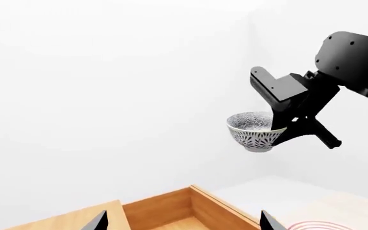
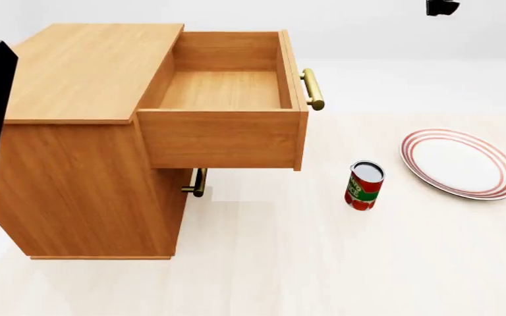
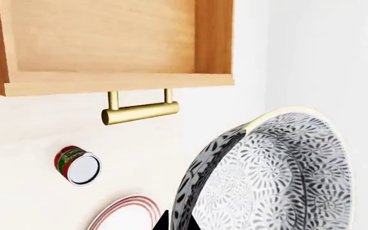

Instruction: Put the bowl in the top drawer of the cabinet.

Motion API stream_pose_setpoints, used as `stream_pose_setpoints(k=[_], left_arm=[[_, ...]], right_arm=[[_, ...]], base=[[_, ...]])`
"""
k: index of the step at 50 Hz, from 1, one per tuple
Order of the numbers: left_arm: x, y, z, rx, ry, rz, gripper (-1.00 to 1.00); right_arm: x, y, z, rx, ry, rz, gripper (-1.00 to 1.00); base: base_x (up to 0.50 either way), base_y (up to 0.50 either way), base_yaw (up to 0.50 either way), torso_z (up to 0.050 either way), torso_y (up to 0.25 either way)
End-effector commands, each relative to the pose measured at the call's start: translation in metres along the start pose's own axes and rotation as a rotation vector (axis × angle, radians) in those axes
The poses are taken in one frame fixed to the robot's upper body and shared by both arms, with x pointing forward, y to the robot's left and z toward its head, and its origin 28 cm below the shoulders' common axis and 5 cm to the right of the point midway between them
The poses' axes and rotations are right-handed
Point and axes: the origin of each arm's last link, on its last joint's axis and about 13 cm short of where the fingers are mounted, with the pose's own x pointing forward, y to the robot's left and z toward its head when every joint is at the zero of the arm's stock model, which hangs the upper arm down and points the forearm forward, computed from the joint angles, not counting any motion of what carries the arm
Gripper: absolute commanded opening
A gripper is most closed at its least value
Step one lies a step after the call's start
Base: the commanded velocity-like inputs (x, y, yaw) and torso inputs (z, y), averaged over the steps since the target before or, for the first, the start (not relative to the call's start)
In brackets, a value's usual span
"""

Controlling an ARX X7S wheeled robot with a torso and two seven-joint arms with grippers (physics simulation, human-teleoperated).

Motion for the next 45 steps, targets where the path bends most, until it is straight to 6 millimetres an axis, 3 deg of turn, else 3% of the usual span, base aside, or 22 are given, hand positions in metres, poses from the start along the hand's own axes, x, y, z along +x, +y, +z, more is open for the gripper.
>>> stream_pose_setpoints(k=[1, 22, 45], left_arm=[[0.001, 0.001, 0.0, -0.001, -0.005, -0.002, 1.0], [-0.007, 0.001, 0.003, -0.024, -0.015, 0.009, 1.0], [-0.022, -0.002, 0.009, 0.003, -0.077, 0.008, 1.0]], right_arm=[[0.028, -0.004, 0.054, -0.149, -0.107, 0.017, -1.0], [0.034, 0.006, 0.103, -0.33, -0.265, 0.003, -1.0], [0.047, 0.011, 0.108, -0.333, -0.294, 0.016, -1.0]], base=[[0.0, 0.0, 0.0, 0.0, 0.0], [0.0, 0.0, 0.0, 0.0, 0.0], [0.0, 0.0, 0.0, 0.0, 0.0]])
